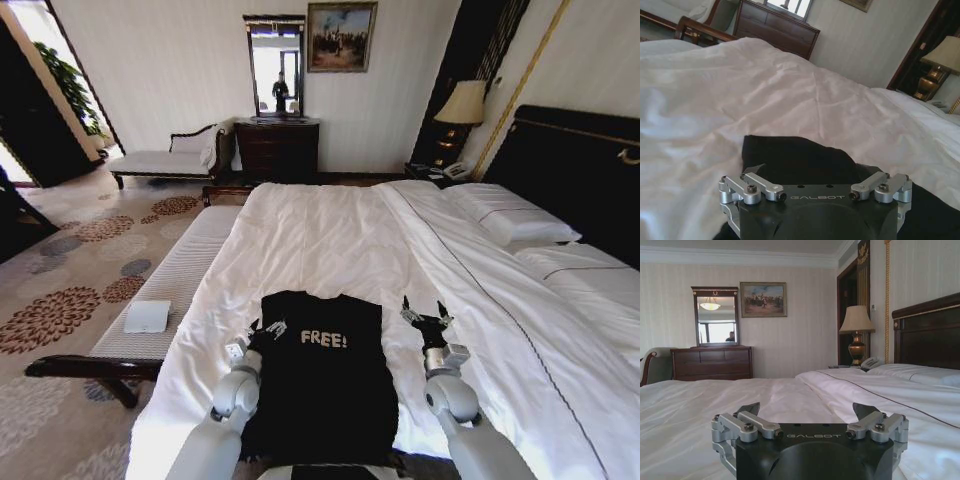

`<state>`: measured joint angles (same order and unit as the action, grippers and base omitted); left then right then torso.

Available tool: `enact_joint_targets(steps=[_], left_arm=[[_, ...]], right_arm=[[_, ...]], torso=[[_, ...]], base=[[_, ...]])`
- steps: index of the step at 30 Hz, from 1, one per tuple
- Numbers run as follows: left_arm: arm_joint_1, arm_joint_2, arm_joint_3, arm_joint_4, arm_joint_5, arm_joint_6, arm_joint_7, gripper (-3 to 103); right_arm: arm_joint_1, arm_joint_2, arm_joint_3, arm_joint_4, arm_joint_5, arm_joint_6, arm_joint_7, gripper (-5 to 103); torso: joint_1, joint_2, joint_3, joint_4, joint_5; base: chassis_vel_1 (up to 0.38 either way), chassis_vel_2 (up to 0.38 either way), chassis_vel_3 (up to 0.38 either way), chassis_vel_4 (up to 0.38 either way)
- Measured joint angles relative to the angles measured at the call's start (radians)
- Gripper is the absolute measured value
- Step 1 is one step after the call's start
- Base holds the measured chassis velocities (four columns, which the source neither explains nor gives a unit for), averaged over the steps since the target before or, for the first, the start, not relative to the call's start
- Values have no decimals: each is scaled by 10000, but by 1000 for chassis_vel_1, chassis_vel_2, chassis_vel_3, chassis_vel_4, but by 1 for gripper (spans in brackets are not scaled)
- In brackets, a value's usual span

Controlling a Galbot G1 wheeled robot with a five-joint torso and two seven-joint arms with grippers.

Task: Fold the clothes on the bed.

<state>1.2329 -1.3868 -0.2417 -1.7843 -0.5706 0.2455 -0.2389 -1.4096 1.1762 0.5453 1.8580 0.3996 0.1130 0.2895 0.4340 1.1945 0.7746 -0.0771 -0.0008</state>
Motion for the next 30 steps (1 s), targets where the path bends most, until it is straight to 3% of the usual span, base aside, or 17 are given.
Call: enact_joint_targets(steps=[6, 22, 24, 28, 29, 30], left_arm=[[160, -87, 313, 246, 17, 10, -3, 100], [2330, 55, -71, -1233, 25, 127, -232, 100], [2566, -9, -151, -1360, 105, 126, -238, 100], [2760, -68, -251, -1622, 144, 37, -238, 100], [2760, -68, -251, -1622, 144, 37, -238, 100], [2728, -73, -266, -1747, -2, 29, -234, 100]], right_arm=[[-24, -5, 18, 81, -27, -1, 32, 100], [331, 4, -157, -341, 80, 16, 39, 100], [515, -191, -270, -599, 564, -2, 39, 100], [907, -977, -451, -1244, 2817, -314, -146, 100], [907, -977, -451, -1244, 2817, -314, -146, 100], [969, -1244, -451, -1499, 3675, -332, -393, 100]], torso=[[1, -1, 0, 1, 1], [-1, 0, 0, 3, 0], [-1, 0, 0, 1, 2], [0, -1, 0, 7, 3], [0, -1, 0, 7, 3], [0, -1, 0, 1, 1]], base=[[0, 0, 0, 0], [0, 0, 0, 0], [0, 0, 0, 0], [0, 0, 0, 0], [0, 0, 0, 0], [0, 0, 0, 0]])
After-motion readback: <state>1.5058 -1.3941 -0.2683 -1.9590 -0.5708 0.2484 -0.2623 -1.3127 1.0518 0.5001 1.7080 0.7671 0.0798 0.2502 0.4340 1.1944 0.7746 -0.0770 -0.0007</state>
